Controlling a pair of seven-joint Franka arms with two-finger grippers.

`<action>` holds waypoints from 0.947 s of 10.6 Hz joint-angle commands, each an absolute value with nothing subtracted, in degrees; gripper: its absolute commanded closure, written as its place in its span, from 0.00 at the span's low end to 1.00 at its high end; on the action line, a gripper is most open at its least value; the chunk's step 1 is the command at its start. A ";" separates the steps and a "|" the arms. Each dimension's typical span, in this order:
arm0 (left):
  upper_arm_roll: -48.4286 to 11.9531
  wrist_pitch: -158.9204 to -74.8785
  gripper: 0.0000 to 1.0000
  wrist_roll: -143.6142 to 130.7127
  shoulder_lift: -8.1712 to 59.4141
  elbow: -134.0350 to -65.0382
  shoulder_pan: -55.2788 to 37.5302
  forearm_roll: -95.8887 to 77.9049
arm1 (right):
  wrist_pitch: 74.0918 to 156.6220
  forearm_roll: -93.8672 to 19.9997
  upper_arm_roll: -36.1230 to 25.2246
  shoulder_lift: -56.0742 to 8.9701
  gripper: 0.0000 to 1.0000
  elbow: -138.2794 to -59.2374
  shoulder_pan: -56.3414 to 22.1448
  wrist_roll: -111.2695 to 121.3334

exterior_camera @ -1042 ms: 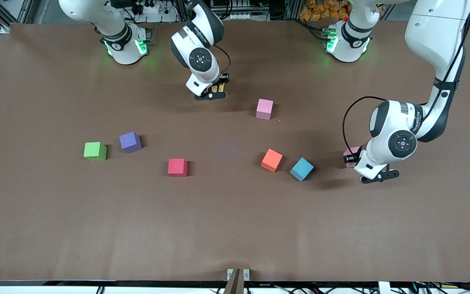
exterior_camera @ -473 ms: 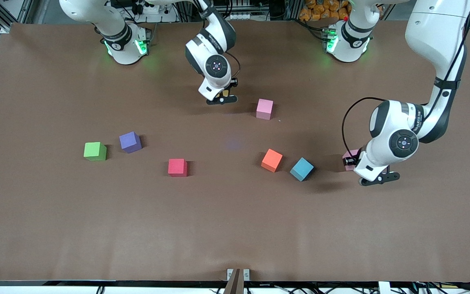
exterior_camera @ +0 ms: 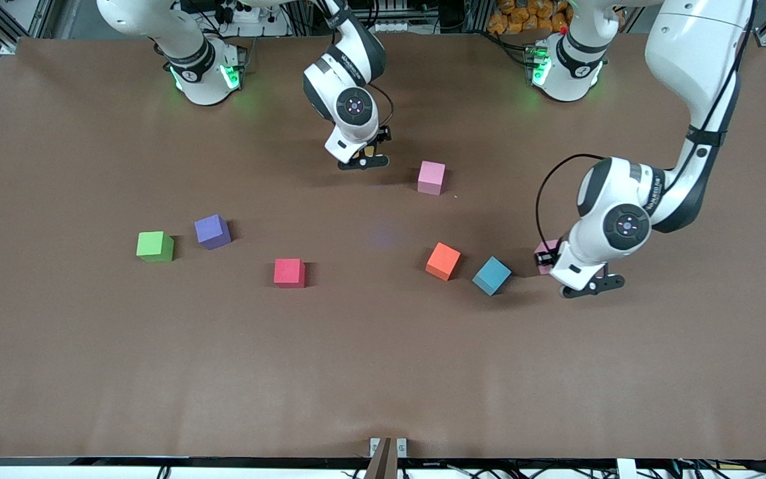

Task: Arrange blocks into number 1
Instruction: 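Place the yellow cube with the right gripper while the left gripper carries pink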

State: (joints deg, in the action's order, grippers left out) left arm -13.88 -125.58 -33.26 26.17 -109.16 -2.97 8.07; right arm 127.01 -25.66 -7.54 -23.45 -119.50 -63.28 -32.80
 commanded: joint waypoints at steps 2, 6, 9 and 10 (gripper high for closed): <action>-18.88 -124.10 1.00 -41.20 24.79 -109.51 -2.72 7.82 | 121.30 -21.11 -7.38 -16.98 0.00 -119.62 -54.87 -33.22; -29.23 -124.01 1.00 -57.17 25.57 -110.30 -3.07 7.82 | 118.13 -13.81 -7.38 -15.73 0.00 -116.64 -41.87 -23.87; -35.59 -124.10 1.00 -61.44 28.46 -109.52 -7.27 8.00 | 118.12 -10.03 -7.91 -16.61 0.00 -115.14 -32.29 -10.59; -35.60 -124.45 1.00 -60.83 29.96 -108.64 -11.56 8.61 | 118.12 -8.11 -8.52 -17.22 0.00 -114.53 -29.56 -6.37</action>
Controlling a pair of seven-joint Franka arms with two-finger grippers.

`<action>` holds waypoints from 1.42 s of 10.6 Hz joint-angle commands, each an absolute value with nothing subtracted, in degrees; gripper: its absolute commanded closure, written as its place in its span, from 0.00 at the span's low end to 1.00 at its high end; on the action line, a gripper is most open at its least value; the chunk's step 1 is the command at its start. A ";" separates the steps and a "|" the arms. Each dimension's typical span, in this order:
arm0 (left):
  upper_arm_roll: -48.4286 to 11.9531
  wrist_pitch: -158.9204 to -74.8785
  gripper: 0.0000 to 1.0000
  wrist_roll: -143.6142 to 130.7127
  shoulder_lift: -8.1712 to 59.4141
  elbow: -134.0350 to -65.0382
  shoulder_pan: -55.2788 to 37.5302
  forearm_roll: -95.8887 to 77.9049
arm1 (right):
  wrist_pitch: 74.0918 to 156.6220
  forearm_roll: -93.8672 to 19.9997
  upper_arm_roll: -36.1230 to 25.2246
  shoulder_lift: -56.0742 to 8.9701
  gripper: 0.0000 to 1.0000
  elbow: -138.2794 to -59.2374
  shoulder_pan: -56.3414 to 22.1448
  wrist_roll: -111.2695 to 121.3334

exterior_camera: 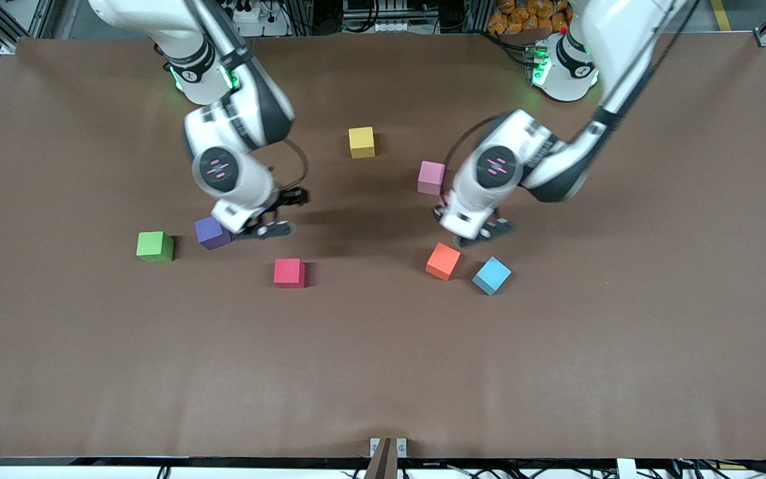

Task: Arrange blocks into number 1
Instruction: 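Grasp the purple cube with the right gripper while the left gripper lowers pink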

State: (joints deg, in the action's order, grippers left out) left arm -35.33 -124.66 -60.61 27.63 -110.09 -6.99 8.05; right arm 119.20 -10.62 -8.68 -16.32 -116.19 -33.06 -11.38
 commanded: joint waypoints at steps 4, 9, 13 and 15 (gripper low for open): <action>-33.93 -124.54 1.00 -63.62 38.57 -99.59 -23.45 9.14 | 118.04 -1.96 -11.25 -19.77 0.00 -114.43 -24.71 4.81; -26.46 -124.80 1.00 -67.75 42.96 -92.40 -33.74 8.88 | 117.86 0.70 -11.51 -22.85 0.00 -115.14 -20.83 16.43; -23.21 -124.80 1.00 -70.05 45.18 -90.00 -39.36 8.88 | 119.18 0.79 -11.60 -24.17 0.00 -115.14 -21.09 16.70; -23.20 -124.80 1.00 -70.14 45.61 -90.09 -40.25 8.96 | 120.40 0.70 -11.60 -24.78 0.00 -115.22 -21.36 16.70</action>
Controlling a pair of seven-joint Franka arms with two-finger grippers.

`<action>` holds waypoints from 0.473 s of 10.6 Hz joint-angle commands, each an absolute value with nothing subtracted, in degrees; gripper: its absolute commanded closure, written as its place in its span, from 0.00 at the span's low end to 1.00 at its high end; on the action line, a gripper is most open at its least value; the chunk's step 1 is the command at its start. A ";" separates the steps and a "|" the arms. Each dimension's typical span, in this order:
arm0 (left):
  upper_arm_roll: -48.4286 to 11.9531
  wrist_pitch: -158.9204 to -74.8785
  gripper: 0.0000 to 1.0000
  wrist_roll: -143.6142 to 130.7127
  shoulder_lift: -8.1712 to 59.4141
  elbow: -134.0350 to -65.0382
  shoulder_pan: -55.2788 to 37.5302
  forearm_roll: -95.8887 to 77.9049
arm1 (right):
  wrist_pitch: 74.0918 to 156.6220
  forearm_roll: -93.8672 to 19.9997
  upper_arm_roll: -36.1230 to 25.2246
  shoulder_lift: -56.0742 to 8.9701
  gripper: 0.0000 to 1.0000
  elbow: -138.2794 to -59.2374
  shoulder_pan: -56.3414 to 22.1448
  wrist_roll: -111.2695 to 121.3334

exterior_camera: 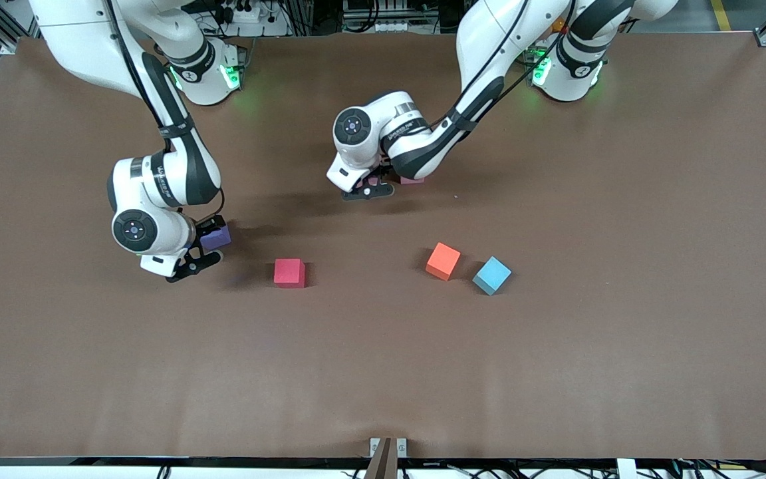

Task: Arrange blocks into number 1
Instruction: 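Grasp the purple cube with the right gripper while the left gripper lowers pink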

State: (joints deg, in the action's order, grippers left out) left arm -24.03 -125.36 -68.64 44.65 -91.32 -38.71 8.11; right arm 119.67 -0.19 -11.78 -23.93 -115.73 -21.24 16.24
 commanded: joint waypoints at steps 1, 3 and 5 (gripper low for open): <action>-23.20 -124.72 1.00 -70.14 45.70 -90.09 -40.43 8.88 | 120.85 0.70 -11.60 -25.48 0.00 -115.14 -21.36 16.70; -23.20 -124.80 1.00 -70.22 45.70 -90.09 -41.04 8.79 | 122.34 0.53 -11.60 -26.36 0.00 -115.22 -21.45 16.70; -23.20 -124.72 1.00 -70.22 45.70 -90.09 -41.66 8.70 | 122.87 -0.08 -11.60 -27.24 0.00 -115.31 -21.53 16.61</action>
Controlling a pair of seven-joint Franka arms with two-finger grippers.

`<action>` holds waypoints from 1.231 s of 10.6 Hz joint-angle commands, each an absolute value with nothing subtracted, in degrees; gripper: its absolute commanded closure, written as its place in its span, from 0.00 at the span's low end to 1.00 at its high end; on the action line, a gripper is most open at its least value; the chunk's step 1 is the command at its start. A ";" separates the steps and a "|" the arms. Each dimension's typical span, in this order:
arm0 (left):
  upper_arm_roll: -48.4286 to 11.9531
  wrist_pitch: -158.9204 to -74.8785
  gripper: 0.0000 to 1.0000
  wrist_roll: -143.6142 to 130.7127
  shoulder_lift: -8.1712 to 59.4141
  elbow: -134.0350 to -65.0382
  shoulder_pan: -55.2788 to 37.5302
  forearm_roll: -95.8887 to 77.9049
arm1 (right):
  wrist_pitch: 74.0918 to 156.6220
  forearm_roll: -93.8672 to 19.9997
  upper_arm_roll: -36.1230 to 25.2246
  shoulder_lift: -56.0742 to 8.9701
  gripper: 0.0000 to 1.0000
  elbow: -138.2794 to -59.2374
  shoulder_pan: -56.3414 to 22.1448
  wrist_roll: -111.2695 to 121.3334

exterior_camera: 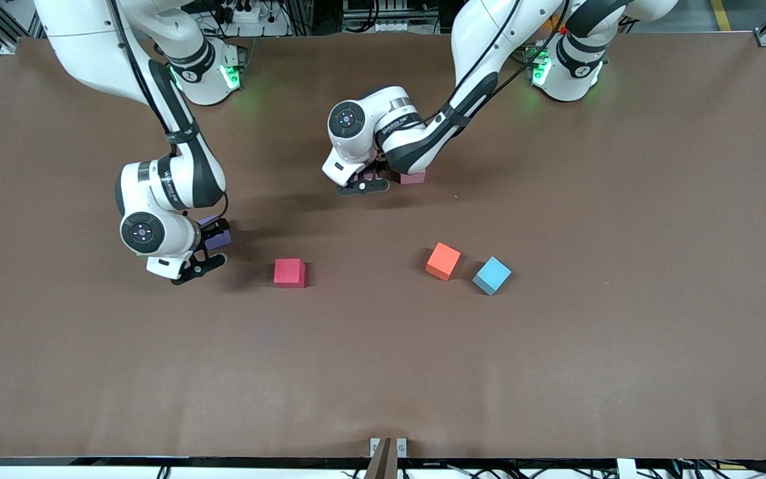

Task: Arrange blocks into number 1
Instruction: 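Place the pink cube against the yellow cube with the left gripper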

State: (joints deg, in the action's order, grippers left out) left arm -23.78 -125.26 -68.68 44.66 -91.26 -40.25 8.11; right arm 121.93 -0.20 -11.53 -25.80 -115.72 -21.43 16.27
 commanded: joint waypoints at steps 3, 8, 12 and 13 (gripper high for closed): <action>-23.20 -124.72 1.00 -70.22 45.70 -90.18 -42.36 8.61 | 122.17 -0.09 -11.51 -26.63 0.00 -115.14 -21.62 16.61; -23.20 -124.54 0.20 -70.14 45.97 -90.35 -43.15 8.70 | 120.85 -0.26 -12.75 -25.75 0.00 -114.61 -21.80 18.37; -21.81 -121.29 0.00 -71.71 43.25 -90.09 -42.19 9.49 | 120.24 -3.77 -12.83 -25.49 0.00 -114.61 -23.73 17.93; -20.84 -121.20 0.00 -71.81 41.33 -90.09 -41.75 9.49 | 120.23 -4.04 -12.83 -25.49 0.00 -114.70 -23.90 18.02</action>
